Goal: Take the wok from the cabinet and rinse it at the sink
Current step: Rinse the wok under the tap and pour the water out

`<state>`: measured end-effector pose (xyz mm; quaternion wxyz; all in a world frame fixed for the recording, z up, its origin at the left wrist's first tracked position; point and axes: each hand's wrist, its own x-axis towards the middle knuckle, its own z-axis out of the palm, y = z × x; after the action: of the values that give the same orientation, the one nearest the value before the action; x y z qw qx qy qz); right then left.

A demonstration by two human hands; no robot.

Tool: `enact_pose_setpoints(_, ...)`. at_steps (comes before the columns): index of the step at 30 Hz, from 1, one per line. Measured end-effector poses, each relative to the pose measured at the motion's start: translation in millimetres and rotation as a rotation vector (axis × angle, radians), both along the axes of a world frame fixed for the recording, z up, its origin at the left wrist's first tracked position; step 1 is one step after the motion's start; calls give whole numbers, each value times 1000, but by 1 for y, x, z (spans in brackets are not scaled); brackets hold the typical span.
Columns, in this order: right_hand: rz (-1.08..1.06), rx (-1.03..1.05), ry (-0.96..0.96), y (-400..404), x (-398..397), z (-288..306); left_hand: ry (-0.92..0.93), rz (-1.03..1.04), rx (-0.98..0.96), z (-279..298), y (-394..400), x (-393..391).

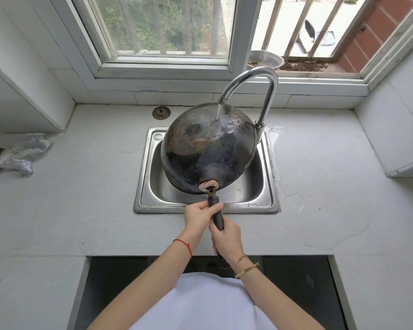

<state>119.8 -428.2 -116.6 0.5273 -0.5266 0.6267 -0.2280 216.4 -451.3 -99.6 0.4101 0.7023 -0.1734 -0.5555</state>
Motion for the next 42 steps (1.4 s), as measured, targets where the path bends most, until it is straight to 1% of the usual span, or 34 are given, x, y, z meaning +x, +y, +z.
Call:
enact_pose_setpoints(9,-1,-4,28,-2,2,-4,-3,12,10,-2,-2,1)
enact_pose_setpoints(19,32,-49,36,-7,10,-1,49,19,-9,1,-4,12)
enact_pose_setpoints(28,33,-33,26,-11,15,0,76,10,-21,2,-8,19)
enact_pose_setpoints(42,12,-29,34,-10,18,-3,55,-8,-17,2,-8,18)
